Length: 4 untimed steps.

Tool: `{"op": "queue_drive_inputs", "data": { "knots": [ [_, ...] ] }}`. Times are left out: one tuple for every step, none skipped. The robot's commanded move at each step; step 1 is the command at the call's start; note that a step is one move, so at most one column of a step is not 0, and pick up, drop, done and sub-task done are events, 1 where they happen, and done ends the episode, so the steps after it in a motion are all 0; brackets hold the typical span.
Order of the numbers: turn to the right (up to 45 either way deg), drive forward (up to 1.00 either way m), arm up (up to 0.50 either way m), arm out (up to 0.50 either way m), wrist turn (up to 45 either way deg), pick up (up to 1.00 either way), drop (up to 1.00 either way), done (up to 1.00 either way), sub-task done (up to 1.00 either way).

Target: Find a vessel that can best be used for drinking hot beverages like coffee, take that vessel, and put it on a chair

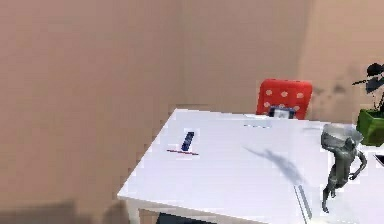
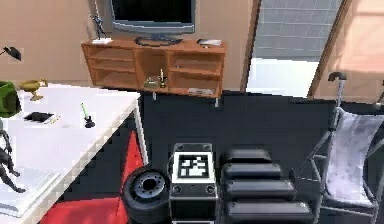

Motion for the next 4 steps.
{"op": "queue_drive_inputs", "data": {
  "knots": [
    [-45.0, 0.0, 0.0, 0.0, 0.0, 0.0, 0.0, 0.0, 0.0],
    [-45.0, 0.0, 0.0, 0.0, 0.0, 0.0, 0.0, 0.0, 0.0],
    [-24.0, 0.0, 0.0, 0.0, 0.0, 0.0, 0.0, 0.0, 0.0],
    [45.0, 0.0, 0.0, 0.0, 0.0, 0.0, 0.0, 0.0, 0.0]
  ]
}}
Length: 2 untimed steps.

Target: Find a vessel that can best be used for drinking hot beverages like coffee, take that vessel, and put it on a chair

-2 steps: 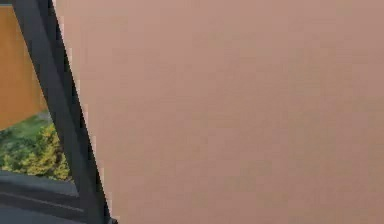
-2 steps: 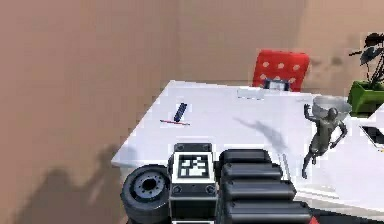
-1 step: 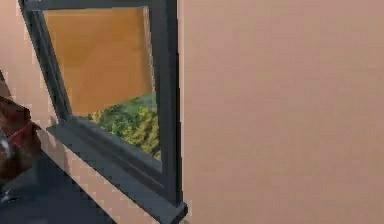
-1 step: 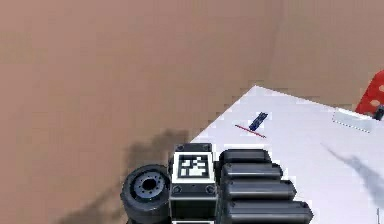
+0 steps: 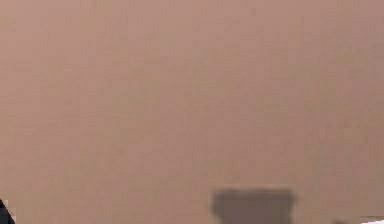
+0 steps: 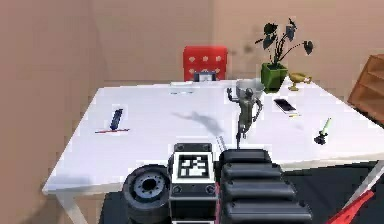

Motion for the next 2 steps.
{"op": "queue_drive_inputs", "data": {
  "knots": [
    [45.0, 0.0, 0.0, 0.0, 0.0, 0.0, 0.0, 0.0, 0.0],
    [12.0, 0.0, 0.0, 0.0, 0.0, 0.0, 0.0, 0.0, 0.0]
  ]
}}
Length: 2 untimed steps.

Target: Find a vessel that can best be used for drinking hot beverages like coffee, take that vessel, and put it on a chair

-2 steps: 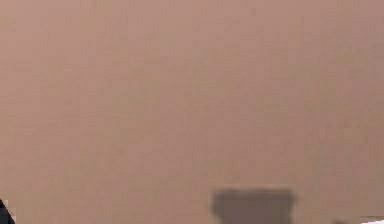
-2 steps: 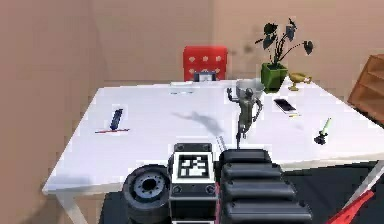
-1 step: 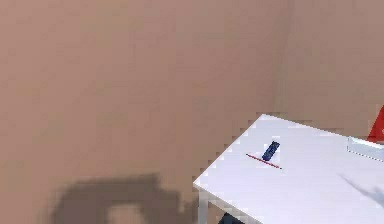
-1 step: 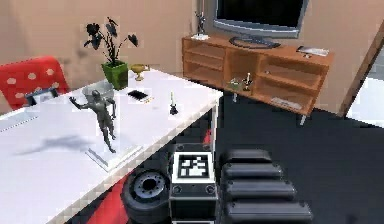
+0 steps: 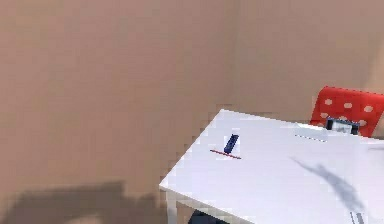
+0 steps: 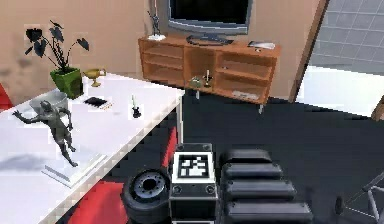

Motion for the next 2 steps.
{"op": "queue_drive_inputs", "data": {
  "knots": [
    [0.0, 0.0, 0.0, 0.36, 0.0, 0.0, 0.0, 0.0, 0.0],
    [0.0, 0.0, 0.0, 0.0, 39.0, 0.0, 0.0, 0.0, 0.0]
  ]
}}
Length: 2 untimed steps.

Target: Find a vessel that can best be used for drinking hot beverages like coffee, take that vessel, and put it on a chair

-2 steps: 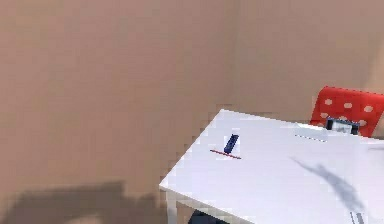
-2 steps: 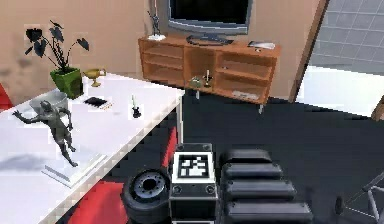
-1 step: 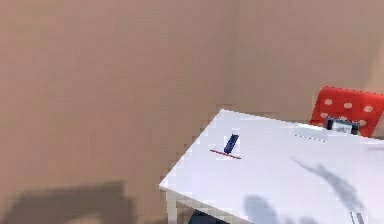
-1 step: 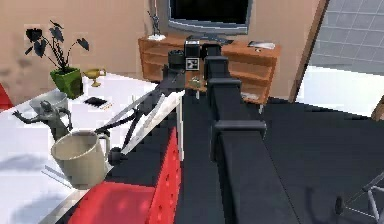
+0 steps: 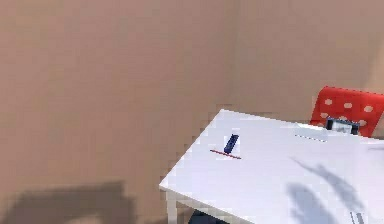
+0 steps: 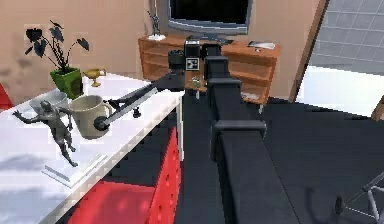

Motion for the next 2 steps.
{"op": "queue_drive_inputs", "data": {
  "knots": [
    [0.0, 0.0, -0.3, 0.0, 0.0, 0.0, 0.0, 0.0, 0.0],
    [0.0, 0.0, -0.5, 0.0, 0.0, 0.0, 0.0, 0.0, 0.0]
  ]
}}
